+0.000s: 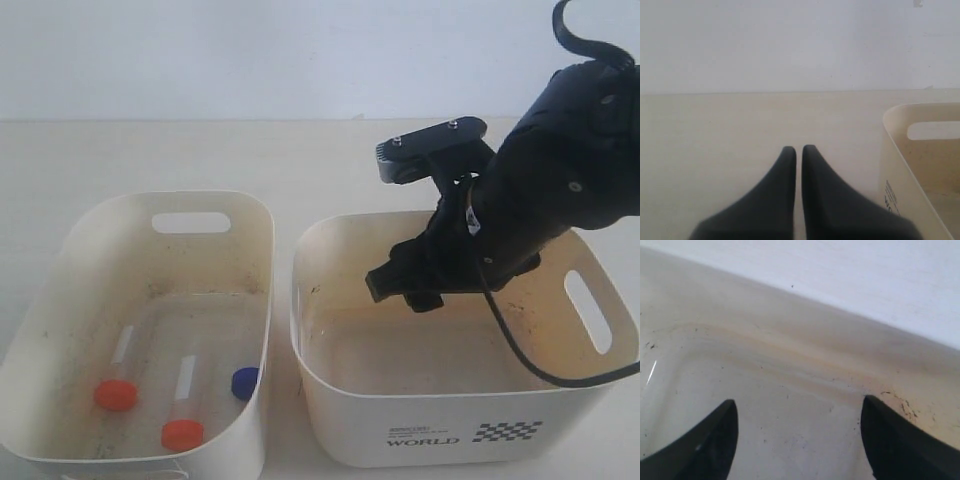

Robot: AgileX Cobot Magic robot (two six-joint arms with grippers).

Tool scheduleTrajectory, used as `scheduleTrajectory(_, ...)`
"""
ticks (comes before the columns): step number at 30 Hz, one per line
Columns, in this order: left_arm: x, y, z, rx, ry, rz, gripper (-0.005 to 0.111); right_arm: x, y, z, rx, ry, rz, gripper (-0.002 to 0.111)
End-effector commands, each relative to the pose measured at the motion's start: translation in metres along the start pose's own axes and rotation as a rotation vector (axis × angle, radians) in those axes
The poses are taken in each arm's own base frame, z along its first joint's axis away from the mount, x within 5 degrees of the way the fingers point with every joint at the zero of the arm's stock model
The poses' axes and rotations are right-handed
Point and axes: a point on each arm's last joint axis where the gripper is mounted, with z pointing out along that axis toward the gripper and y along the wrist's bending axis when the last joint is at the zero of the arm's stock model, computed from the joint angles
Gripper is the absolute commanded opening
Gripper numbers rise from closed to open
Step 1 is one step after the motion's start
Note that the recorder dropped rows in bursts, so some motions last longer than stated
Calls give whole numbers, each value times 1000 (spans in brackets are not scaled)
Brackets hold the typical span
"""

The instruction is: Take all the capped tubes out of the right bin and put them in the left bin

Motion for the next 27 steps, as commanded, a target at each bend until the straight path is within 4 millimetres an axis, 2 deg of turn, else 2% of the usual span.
scheduleTrajectory(1,-2,0,0,1,-9,-16,4,2,-3,-1,22,24,8,66)
scheduleTrajectory(6,-2,0,0,1,-9,-16,4,7,-6,-2,53,78,24,66)
scheduleTrajectory(17,-2,0,0,1,-9,-16,4,2,-6,-1,58,26,71,66)
scheduleTrajectory(27,-2,0,0,1,-9,-16,4,7,-11,-2,109,75,67,66)
